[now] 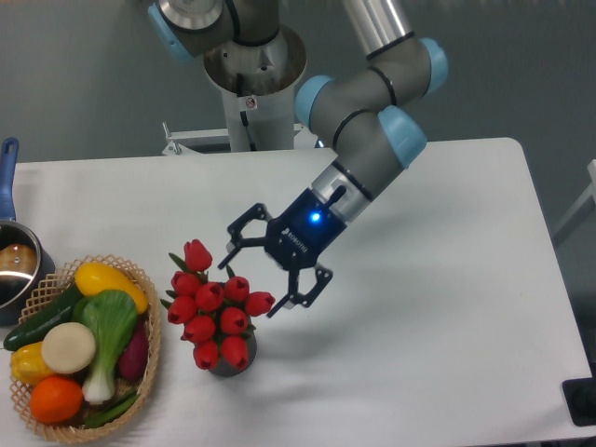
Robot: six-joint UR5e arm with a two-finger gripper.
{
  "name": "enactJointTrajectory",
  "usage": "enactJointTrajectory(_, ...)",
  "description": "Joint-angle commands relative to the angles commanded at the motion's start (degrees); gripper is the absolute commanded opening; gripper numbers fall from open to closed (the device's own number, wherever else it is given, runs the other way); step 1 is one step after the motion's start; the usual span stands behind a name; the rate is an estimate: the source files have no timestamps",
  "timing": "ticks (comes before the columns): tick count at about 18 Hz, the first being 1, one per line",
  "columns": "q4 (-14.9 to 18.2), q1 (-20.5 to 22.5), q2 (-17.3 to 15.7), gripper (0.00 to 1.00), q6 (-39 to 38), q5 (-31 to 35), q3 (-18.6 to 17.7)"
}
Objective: Insert the flowers into the vase
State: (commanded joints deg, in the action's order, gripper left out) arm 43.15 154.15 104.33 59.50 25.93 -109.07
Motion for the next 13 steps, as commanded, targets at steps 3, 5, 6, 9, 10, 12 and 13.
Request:
enactJointTrajectory(3,0.09,4.21,-1.23,1.0,0.0,0.0,0.0)
enactJointTrajectory(5,0.09,7.03,-1.24,1.0,0.09,0.61,0.09)
enactJointTrajectory(6,0.09,8.17,-1.32,1.0,0.09,2.01,0.09)
enactJointTrajectory(9,0.09,11.51,-1.32,1.0,0.26,8.5,0.7)
enactJointTrajectory(10,0.09,12.48,-1.41,1.0,0.26,10.44,0.96)
enactJointTrajectory(12,-0.09,13.8,-1.32,1.0,0.18,14.92,2.36)
enactJointTrajectory(13,0.09,13.9,-0.89,1.0,0.09,17.99,4.2)
